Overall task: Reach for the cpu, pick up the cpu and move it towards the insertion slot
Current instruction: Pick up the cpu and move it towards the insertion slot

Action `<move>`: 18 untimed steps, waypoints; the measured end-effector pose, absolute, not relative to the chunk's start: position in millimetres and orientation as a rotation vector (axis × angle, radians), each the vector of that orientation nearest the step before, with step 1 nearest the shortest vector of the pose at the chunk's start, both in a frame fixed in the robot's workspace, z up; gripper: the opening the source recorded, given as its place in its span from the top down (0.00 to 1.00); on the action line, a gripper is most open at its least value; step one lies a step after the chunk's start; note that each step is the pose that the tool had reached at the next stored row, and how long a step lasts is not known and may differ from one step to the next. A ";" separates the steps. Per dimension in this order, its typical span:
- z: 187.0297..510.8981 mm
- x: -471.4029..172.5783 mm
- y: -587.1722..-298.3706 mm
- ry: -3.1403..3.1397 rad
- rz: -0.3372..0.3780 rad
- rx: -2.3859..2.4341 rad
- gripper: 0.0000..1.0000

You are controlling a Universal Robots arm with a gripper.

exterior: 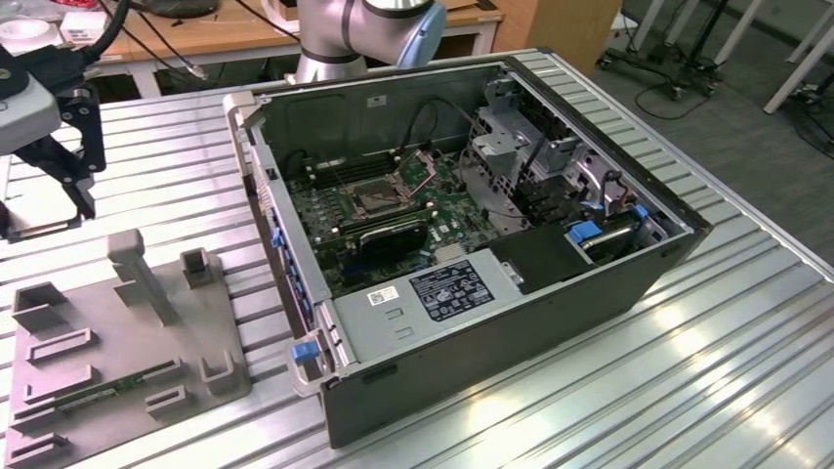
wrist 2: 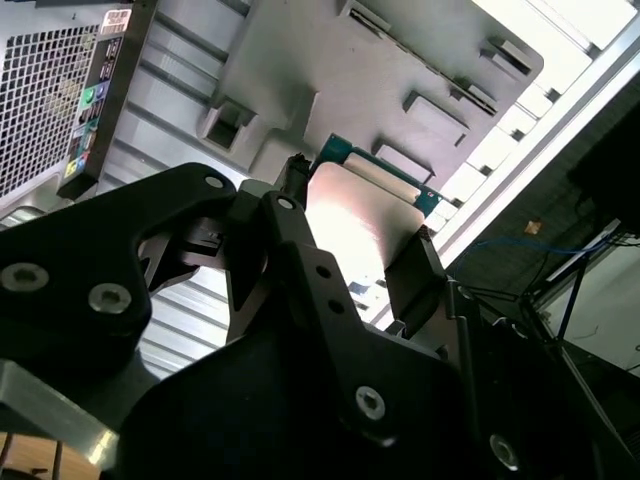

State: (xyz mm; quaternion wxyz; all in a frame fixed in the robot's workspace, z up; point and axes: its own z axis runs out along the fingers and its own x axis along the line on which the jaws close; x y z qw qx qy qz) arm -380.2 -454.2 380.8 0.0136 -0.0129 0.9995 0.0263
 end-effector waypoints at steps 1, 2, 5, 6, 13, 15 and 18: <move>380.8 -378.7 -454.2 3.113 0.082 -0.040 0.45; 380.8 -377.3 -454.2 3.113 0.082 -0.040 0.45; 380.8 -373.3 -454.2 3.113 0.082 -0.040 0.45; 380.8 -372.1 -454.2 3.113 0.082 -0.040 0.45; 380.8 -361.6 -454.2 3.113 0.082 -0.040 0.45; 380.8 -358.9 -454.2 3.113 0.082 -0.040 0.45; 380.8 -354.5 -454.2 3.113 0.082 -0.040 0.45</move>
